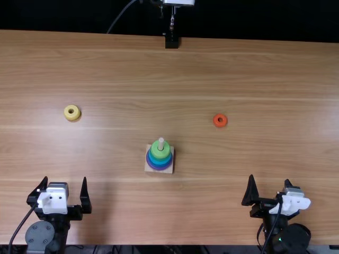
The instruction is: Build the Hanoi tower: stack the rings onto the peg from bottom to top in this color order: purple, dark blue, light blue, dark green, light green, yellow, orange.
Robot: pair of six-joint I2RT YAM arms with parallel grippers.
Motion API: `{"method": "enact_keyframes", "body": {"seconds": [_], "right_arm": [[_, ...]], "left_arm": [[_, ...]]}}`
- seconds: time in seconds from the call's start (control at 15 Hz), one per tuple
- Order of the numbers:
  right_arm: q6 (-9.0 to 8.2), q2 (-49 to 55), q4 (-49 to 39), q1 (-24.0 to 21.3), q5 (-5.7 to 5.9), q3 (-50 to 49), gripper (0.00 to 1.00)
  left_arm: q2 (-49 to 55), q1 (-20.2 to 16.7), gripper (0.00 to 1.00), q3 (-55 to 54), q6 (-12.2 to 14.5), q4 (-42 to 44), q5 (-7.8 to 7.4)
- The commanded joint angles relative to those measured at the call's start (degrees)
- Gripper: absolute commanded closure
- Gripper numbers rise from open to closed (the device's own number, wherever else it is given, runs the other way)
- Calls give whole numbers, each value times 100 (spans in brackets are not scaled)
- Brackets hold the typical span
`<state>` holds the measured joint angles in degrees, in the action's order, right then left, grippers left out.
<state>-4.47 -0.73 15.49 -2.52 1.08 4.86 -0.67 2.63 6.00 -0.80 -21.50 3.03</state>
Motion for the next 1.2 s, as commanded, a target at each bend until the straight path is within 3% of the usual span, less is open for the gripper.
{"method": "enact_keyframes", "body": {"seconds": [0.0, 0.73, 0.87, 1.0, 1.13], "right_arm": [[15, 73, 314, -64, -13, -390, 0], [15, 73, 314, -64, -13, -398, 0], [15, 73, 314, -73, -13, -390, 0], [15, 73, 314, -73, -13, -390, 0], [15, 73, 314, -73, -13, -390, 0]], "left_arm": [[67, 27, 0, -600, 48, -455, 35], [67, 27, 0, -600, 48, -445, 35], [67, 44, 0, -591, 48, -508, -71], [-505, 9, 0, -64, 101, -477, -303], [-751, -8, 0, 1017, 122, -561, -313]]}}
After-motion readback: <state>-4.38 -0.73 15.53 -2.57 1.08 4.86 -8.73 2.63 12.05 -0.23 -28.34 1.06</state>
